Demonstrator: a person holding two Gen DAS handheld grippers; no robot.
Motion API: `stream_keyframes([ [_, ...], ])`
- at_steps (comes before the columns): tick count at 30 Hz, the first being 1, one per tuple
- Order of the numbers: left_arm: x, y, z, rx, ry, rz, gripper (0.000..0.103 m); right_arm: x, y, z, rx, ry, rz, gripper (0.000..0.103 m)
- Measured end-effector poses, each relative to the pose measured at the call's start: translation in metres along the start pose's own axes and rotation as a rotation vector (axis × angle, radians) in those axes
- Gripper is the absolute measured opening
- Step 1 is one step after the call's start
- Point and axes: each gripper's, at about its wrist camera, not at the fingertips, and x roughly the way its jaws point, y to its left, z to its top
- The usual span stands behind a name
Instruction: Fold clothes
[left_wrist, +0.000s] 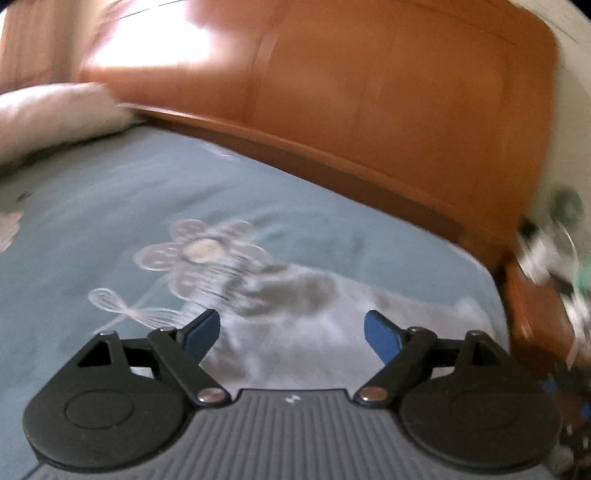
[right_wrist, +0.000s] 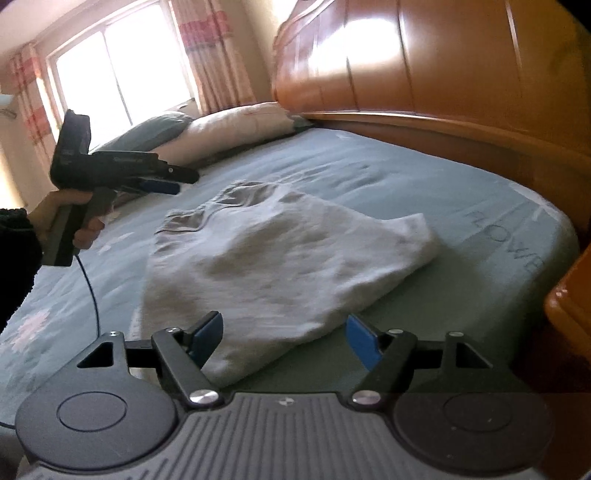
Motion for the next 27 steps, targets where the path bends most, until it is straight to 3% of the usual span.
stream_keyframes([
  [3, 0.013, -0.013, -0.018, 0.079, 0.078, 0.026, 0.086, 0.005, 0.017, -0.002, -0.025, 0.014, 0.05, 0.08],
  [5, 0.024, -0.012, -0.033, 0.103, 0.121, 0.084, 0.086, 0.01, 0.031, -0.004, -0.06, 0.033, 0.079, 0.08],
  [9, 0.02, -0.012, -0.044, 0.105, 0.1, 0.096, 0.087, 0.013, 0.057, -0.007, -0.142, 0.055, 0.149, 0.081],
  [13, 0.01, -0.009, -0.038, 0.075, 0.1, 0.093, 0.087, 0.026, 0.072, -0.013, -0.182, 0.147, 0.194, 0.086],
  [18, -0.015, -0.013, -0.038, 0.056, 0.079, 0.156, 0.087, 0.031, 0.078, -0.011, -0.21, 0.187, 0.158, 0.086],
  [23, -0.06, -0.032, -0.038, 0.082, 0.017, 0.265, 0.092, 0.001, 0.076, 0.015, -0.238, 0.116, 0.069, 0.093],
  [27, -0.108, -0.058, -0.037, 0.116, -0.053, 0.279, 0.094, -0.032, 0.075, 0.033, -0.25, 0.043, -0.049, 0.1],
])
